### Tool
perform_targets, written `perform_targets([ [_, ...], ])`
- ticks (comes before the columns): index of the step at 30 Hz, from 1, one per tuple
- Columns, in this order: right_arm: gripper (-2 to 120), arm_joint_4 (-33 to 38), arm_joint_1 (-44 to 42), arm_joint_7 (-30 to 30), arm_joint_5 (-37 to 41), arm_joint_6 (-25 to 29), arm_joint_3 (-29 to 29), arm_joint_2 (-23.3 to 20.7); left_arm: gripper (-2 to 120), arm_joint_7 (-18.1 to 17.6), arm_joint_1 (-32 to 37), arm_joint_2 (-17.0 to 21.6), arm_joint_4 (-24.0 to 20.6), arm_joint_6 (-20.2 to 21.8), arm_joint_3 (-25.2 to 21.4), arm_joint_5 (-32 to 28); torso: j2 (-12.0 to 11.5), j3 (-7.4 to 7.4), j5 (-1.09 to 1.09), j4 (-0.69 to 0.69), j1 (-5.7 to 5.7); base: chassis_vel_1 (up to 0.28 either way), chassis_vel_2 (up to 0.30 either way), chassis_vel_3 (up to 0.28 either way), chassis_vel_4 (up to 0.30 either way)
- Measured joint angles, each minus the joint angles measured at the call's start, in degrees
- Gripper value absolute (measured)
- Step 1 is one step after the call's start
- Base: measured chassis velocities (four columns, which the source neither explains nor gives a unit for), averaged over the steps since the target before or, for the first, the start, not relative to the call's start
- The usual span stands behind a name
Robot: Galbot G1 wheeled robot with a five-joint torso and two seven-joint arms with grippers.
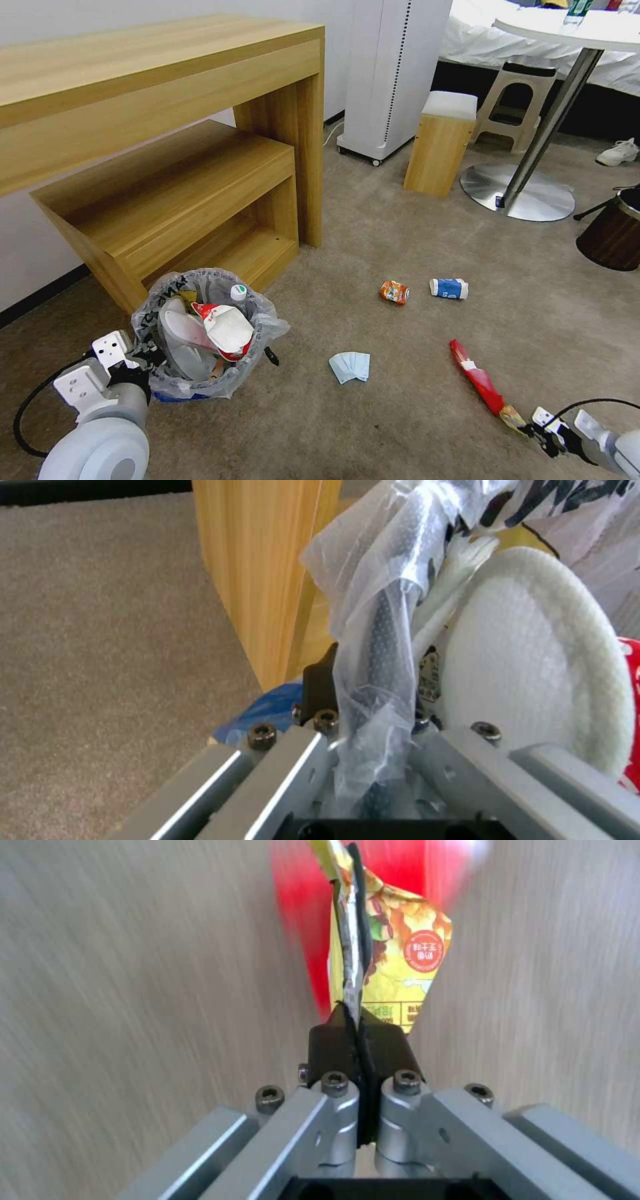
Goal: Pick up the trash bin and place the garbage on the floor into it.
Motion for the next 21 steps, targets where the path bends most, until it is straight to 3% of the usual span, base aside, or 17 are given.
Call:
perform_targets([
  [2,0,6.4,-1.2,-5.5,5.6,5.1,2.6,0.0,0,0.0,0.2,0.0,0.0,0.0,0.1,0.0,0.0,0.00,0.00,0.02,0.00,0.000,0.000,0.000,0.000],
  [6,0,14.5,-2.1,-11.0,13.8,7.6,4.8,-0.4,0,0.0,0.4,0.1,0.0,0.0,0.4,0.0,0.0,0.00,0.00,0.00,0.00,0.000,0.000,0.000,0.000],
  [15,0,32.8,1.5,-17.6,32.6,6.0,4.1,-1.7,0,0.1,1.5,0.1,0.4,0.0,1.8,-0.1,0.0,0.00,-0.02,0.01,0.00,0.000,0.000,0.000,0.000],
  [21,0,37.1,6.9,-19.5,40.8,5.2,-0.1,0.0,0,0.1,1.8,0.1,0.7,0.1,2.4,-0.3,0.0,0.00,-0.01,0.00,0.00,0.000,0.000,0.000,0.000],
])
